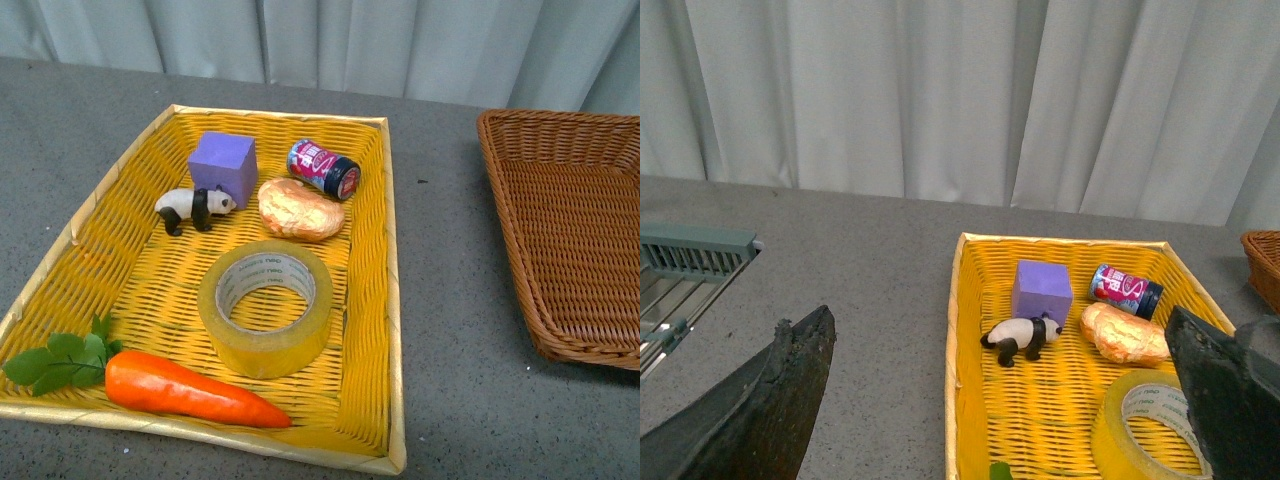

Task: Move tape to another basket

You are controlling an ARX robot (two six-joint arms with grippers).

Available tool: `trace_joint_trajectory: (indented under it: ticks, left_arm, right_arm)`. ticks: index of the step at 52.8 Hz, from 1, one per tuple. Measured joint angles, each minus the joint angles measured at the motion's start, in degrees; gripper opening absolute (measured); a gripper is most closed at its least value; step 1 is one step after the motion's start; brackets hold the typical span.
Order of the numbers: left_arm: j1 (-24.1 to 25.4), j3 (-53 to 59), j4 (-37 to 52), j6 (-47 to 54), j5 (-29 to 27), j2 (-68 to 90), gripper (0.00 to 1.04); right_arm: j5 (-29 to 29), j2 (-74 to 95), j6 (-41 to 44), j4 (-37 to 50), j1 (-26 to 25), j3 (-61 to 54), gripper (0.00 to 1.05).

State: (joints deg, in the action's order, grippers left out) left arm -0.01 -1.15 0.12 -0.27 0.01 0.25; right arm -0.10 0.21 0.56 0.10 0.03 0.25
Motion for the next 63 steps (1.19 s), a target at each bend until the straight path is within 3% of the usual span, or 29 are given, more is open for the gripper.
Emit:
trace_joint_trajectory:
  ticks: [63]
  left_arm:
    - [0.00,-0.02,0.00,0.00,0.00,0.00,0.98]
  right_arm:
    - [0.00,0.00,0.00,0.00,0.00,0.00,0.96]
